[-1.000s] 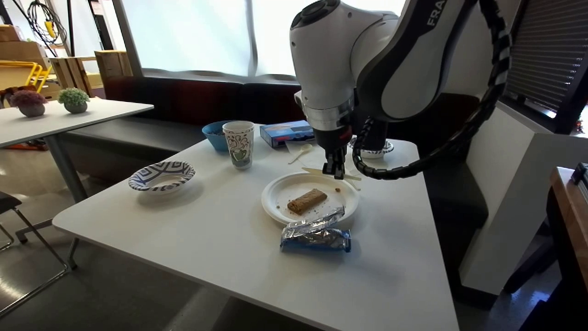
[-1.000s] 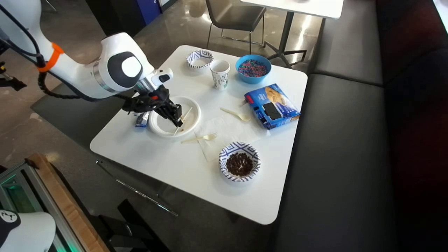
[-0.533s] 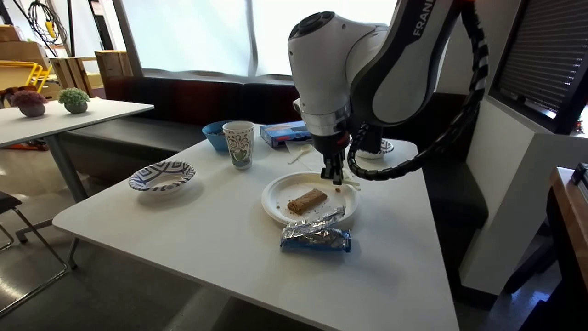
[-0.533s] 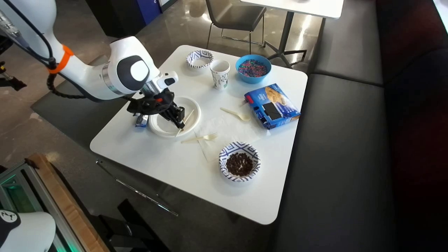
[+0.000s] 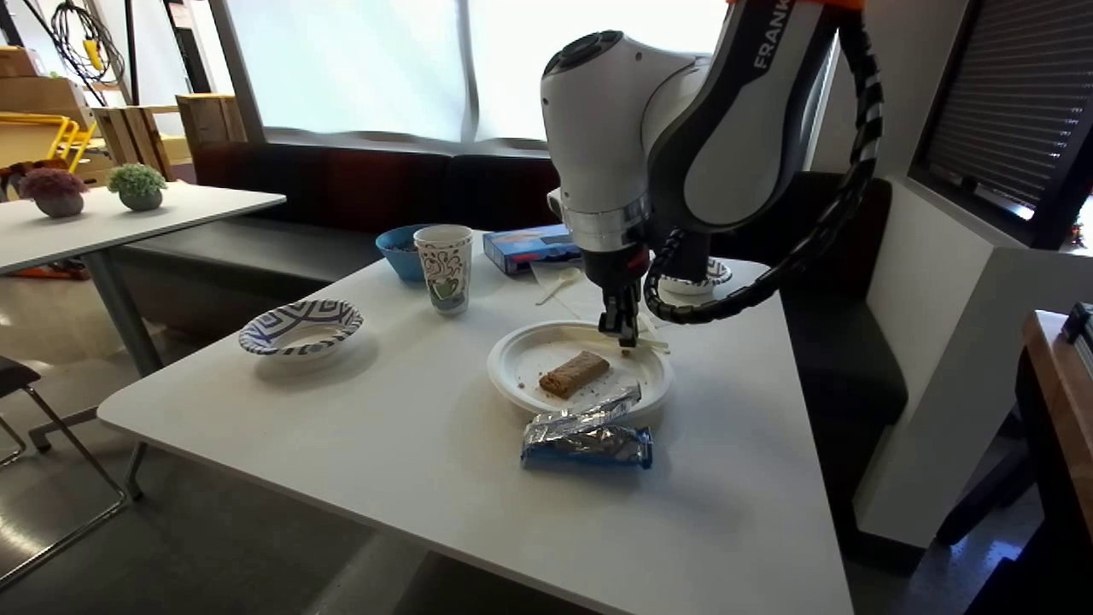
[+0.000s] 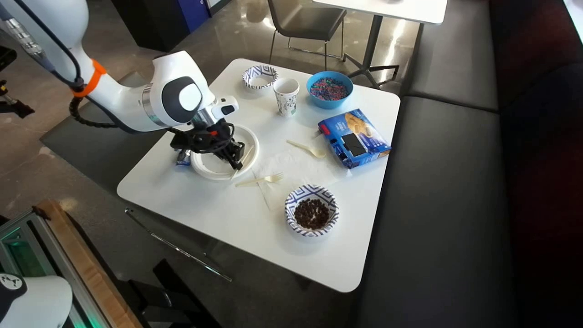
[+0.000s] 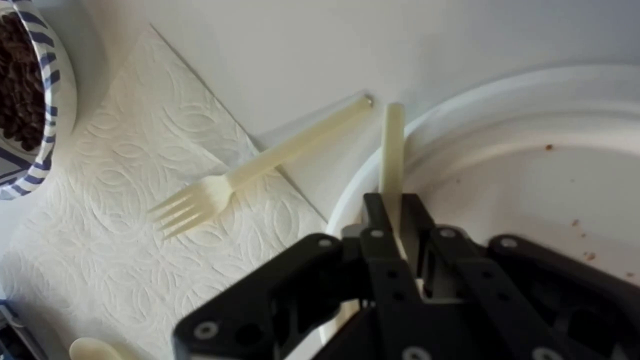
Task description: Put one white knife on the white plate.
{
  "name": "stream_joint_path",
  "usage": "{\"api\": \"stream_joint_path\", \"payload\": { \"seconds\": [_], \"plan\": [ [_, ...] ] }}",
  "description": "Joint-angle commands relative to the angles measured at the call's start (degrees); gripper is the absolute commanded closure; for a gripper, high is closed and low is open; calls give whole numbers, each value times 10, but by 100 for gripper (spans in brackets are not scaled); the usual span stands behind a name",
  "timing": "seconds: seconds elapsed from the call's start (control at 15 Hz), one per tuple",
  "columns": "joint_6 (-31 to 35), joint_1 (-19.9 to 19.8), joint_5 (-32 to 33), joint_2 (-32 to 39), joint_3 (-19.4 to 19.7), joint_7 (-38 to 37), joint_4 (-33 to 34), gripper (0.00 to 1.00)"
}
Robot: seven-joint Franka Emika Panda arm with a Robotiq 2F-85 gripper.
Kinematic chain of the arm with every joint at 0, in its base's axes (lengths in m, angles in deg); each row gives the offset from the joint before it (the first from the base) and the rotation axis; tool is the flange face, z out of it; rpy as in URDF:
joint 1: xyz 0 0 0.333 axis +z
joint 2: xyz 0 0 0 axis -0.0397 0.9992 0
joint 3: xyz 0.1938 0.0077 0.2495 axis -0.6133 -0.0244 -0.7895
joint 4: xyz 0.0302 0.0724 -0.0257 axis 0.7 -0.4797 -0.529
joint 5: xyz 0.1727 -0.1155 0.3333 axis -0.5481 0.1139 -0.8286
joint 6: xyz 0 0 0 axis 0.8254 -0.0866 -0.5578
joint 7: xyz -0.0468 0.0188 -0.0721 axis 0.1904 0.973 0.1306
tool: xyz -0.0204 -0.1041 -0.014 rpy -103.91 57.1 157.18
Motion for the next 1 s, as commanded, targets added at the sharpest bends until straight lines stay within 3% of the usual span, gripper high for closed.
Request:
{"api": "stream_joint_path", "payload": {
  "seconds": [0.0,0.07,0.53,0.67,0.93],
  "plan": [
    [-11,-24,17,0,-20,5,10,76],
    [-11,-26,18,-2,-22,5,9,62],
    [10,-22,34,-36,-22,-3,-20,10],
    [40,-60,24,-67,-48,35,-48,0],
    [130,-204,-25,-150,-151,183,-136,0]
  ]
}}
